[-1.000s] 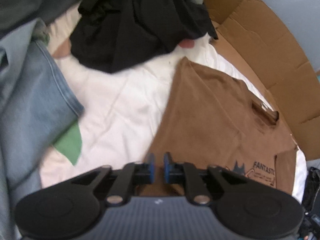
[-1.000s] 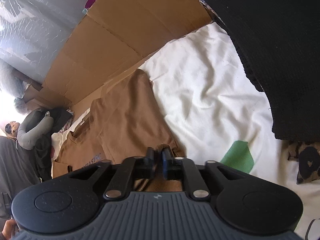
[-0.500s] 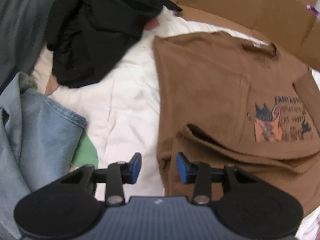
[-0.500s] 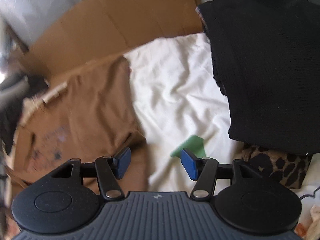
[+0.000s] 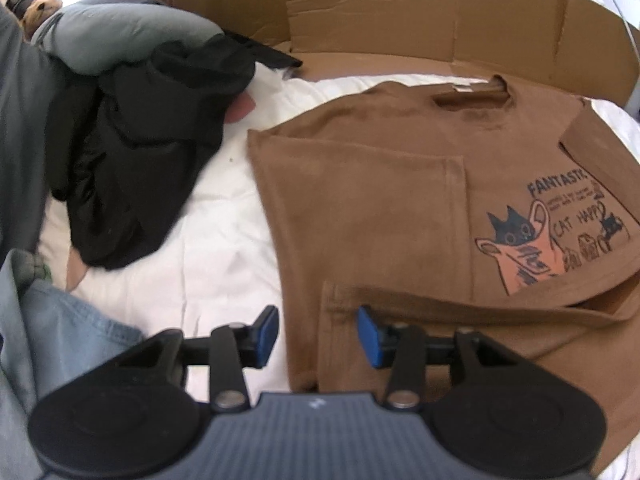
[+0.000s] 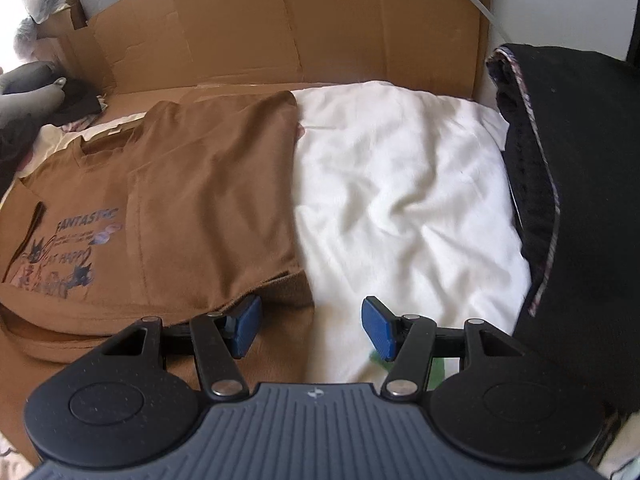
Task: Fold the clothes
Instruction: 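Open both tools and move them along the folded edge, then grasp the folded edge of the brown shirt with both tools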
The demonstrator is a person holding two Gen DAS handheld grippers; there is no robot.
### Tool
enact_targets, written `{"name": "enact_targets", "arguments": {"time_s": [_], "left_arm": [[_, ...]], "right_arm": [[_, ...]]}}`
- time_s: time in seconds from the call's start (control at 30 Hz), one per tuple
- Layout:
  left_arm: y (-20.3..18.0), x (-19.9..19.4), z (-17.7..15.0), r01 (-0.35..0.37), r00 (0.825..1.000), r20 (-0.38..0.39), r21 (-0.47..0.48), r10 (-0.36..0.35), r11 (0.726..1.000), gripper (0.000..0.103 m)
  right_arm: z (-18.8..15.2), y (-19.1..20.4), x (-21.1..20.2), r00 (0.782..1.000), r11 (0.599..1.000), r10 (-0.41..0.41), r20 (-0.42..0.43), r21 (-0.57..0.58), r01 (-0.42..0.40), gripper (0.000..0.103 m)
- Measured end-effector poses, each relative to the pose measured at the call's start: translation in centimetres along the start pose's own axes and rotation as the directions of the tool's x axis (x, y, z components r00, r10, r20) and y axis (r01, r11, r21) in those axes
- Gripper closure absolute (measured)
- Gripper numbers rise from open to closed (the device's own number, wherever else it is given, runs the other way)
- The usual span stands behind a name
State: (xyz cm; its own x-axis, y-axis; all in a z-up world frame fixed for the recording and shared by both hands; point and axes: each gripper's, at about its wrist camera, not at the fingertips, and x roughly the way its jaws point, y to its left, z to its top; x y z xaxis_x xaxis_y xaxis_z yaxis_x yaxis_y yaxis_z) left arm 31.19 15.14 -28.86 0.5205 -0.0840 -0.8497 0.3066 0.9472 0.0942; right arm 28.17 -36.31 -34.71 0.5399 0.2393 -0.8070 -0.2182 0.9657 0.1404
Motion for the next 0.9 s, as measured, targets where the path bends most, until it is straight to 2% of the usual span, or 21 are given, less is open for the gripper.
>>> {"name": "enact_targets", "arguments": {"time_s": [0.17, 0.27, 0.37, 0.57, 0.63, 0.8, 0.83, 0.9], "left_arm": [[-0.8, 0.7, 0.4, 0.021, 1.0, 0.0, 0.041, -0.021, 0.999, 0.057], [-1.3, 0.9, 0.2, 0.06, 0.998, -0.023, 0.059, -0.058, 0.996, 0.057], [-1.7, 1.3, -0.3, 0.042, 0.998, -0.043, 0.079, -0.039, 0.996, 0.055], [-0.9, 1.8, -0.4, 0.049, 0.997, -0.054, 0.028, -0.047, 0.998, 0.055], [-0.8, 1.9, -0.2, 0.057, 0.997, -0.059, 0.016, -0.056, 0.998, 0.062], [0.0, 1.6, -0.4, 0.061, 0.996, -0.06, -0.018, -0.062, 0.998, 0.09], [0.2, 1.4, -0.6, 0.059, 0.996, -0.058, -0.026, -0.061, 0.998, 0.093], [0.8, 1.1, -0.8, 0.056, 0.997, -0.046, -0.065, -0.059, 0.996, 0.099]], "right_arm": [[0.6, 0.3, 0.7, 1.0, 1.0, -0.013, 0.013, 0.01, 0.013, 0.041], [0.4, 0.5, 0.5, 1.0, 1.0, 0.012, 0.021, -0.011, -0.012, 0.041], [0.1, 0.5, 0.3, 0.999, 0.999, 0.03, 0.027, -0.026, -0.029, 0.043], [0.2, -0.1, 0.7, 0.999, 0.999, 0.038, 0.031, 0.004, -0.038, 0.047], [0.3, -0.2, 1.0, 0.998, 0.999, 0.05, 0.031, 0.021, -0.05, 0.063], [0.3, 0.2, 1.2, 0.998, 0.998, 0.06, 0.026, 0.015, -0.06, 0.085], [0.3, 0.4, 1.1, 0.998, 0.998, 0.055, 0.031, 0.007, -0.055, 0.092], [0.2, 0.4, 0.9, 0.998, 0.998, 0.055, 0.037, 0.006, -0.055, 0.098]]}}
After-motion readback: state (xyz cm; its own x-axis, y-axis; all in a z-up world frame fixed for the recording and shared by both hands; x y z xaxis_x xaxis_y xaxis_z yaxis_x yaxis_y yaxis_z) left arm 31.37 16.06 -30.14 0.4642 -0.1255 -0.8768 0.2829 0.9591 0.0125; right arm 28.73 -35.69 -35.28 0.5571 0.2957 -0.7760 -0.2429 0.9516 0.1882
